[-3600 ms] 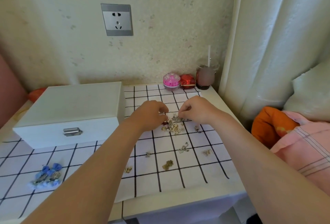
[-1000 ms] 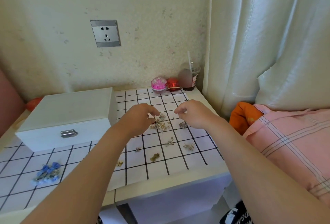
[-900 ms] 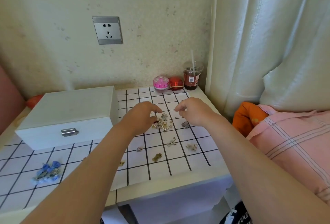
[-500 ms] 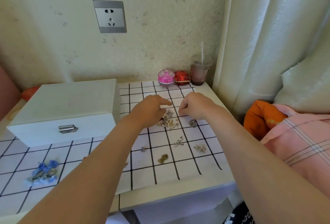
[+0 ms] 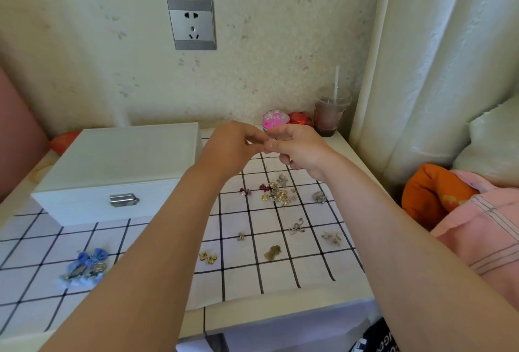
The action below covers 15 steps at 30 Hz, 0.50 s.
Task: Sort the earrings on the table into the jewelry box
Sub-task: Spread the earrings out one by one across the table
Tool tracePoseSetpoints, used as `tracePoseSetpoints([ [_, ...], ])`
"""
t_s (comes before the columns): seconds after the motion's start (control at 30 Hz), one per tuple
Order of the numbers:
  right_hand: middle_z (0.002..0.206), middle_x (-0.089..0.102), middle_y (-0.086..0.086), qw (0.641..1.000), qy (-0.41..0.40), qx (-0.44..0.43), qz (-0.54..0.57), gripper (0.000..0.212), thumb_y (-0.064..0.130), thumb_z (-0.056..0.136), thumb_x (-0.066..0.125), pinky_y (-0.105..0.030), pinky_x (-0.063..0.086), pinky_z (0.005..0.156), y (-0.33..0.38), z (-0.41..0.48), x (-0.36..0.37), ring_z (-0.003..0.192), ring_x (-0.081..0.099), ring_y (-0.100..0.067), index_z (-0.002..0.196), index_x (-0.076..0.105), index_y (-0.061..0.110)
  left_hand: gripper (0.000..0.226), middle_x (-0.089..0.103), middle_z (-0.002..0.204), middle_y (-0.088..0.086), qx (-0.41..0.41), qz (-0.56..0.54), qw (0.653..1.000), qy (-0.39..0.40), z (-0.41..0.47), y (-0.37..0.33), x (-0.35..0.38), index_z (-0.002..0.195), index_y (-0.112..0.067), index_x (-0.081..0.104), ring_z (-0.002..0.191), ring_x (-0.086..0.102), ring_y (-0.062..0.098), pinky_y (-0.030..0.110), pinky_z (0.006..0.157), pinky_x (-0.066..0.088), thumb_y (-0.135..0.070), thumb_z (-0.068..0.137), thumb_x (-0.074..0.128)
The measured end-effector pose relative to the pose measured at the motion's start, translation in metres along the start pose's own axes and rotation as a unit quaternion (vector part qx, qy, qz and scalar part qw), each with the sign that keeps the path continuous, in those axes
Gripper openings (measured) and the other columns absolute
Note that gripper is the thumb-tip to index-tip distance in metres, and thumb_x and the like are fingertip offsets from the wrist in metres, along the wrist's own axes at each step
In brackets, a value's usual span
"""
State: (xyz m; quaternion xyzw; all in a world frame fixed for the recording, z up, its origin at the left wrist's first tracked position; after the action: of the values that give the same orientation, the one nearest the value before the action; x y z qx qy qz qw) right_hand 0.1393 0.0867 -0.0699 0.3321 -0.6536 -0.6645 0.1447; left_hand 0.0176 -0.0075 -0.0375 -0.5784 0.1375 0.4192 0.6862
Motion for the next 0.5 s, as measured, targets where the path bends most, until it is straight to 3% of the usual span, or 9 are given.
tracePoseSetpoints([
  [0.1, 0.098, 0.075, -0.004, 1.000, -0.002, -0.026, 0.000, 0.037, 0.009, 0.089, 0.072, -0.021, 0.031, 0.043, 0.005, 0.000, 0.004, 0.046, 0.045, -0.011, 0.123, 0.062, 0.017, 0.004, 0.065, 0.075, -0.018, -0.015, 0.024, 1.000, -0.004, 0.001, 0.004, -0.004, 0.088, -0.025, 0.077, 0.067, 0.057, -0.009, 0.003, 0.059, 0.037, -0.027, 0.084, 0.075],
  [0.2, 0.094, 0.077, 0.001, 0.997, -0.002, -0.043, -0.058, 0.034, 0.012, 0.090, 0.070, -0.016, 0.038, 0.048, 0.006, 0.002, 0.007, 0.049, 0.050, -0.007, 0.123, 0.064, 0.019, 0.007, 0.067, 0.080, -0.012, -0.035, 0.062, 0.997, -0.007, 0.000, 0.010, -0.007, 0.087, -0.025, 0.074, 0.077, 0.061, 0.006, 0.021, 0.069, 0.047, -0.031, 0.087, 0.072],
  [0.27, 0.107, 0.075, 0.002, 0.981, -0.016, -0.055, -0.185, 0.029, 0.017, 0.092, 0.069, -0.017, 0.047, 0.066, 0.000, 0.006, 0.006, 0.066, 0.060, 0.002, 0.121, 0.068, 0.020, 0.010, 0.069, 0.088, -0.009, -0.049, 0.106, 0.993, -0.005, -0.002, 0.014, -0.007, 0.091, -0.026, 0.071, 0.085, 0.062, 0.012, 0.029, 0.076, 0.050, -0.033, 0.092, 0.065],
  [0.33, 0.115, 0.071, 0.007, 0.940, -0.025, -0.049, -0.336, 0.023, 0.025, 0.093, 0.067, -0.028, 0.051, 0.087, -0.008, 0.009, 0.006, 0.095, 0.063, -0.003, 0.115, 0.073, 0.026, 0.013, 0.069, 0.091, -0.009, -0.054, 0.138, 0.989, 0.012, -0.004, 0.016, -0.004, 0.092, -0.027, 0.070, 0.089, 0.062, 0.013, 0.034, 0.080, 0.052, -0.036, 0.094, 0.061],
  [0.37, 0.113, 0.071, 0.010, 0.924, -0.025, -0.038, -0.380, 0.020, 0.028, 0.092, 0.067, -0.034, 0.052, 0.090, -0.012, 0.009, 0.007, 0.099, 0.063, -0.007, 0.111, 0.074, 0.028, 0.014, 0.069, 0.092, -0.009, -0.054, 0.149, 0.987, 0.028, -0.006, 0.016, -0.001, 0.091, -0.027, 0.069, 0.090, 0.062, 0.013, 0.036, 0.081, 0.053, -0.037, 0.094, 0.060],
  [0.5, 0.102, 0.073, 0.010, 0.904, -0.020, -0.015, -0.426, 0.013, 0.031, 0.089, 0.070, -0.032, 0.053, 0.080, -0.017, 0.013, 0.015, 0.094, 0.064, -0.012, 0.099, 0.078, 0.031, 0.015, 0.067, 0.089, -0.006, -0.055, 0.169, 0.979, 0.104, -0.013, 0.014, 0.013, 0.090, -0.024, 0.070, 0.086, 0.063, 0.015, 0.036, 0.080, 0.054, -0.037, 0.093, 0.061],
])
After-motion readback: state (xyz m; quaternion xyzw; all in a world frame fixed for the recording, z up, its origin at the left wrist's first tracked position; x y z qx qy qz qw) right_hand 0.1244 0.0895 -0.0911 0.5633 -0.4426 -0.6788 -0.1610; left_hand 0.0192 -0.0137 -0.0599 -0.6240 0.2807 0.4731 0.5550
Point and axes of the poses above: each hand's wrist, its own z-axis towards the middle knuckle, its own x-axis out of the palm, y = z × x, the point moved 6 cm from there along z, towards the middle knuckle
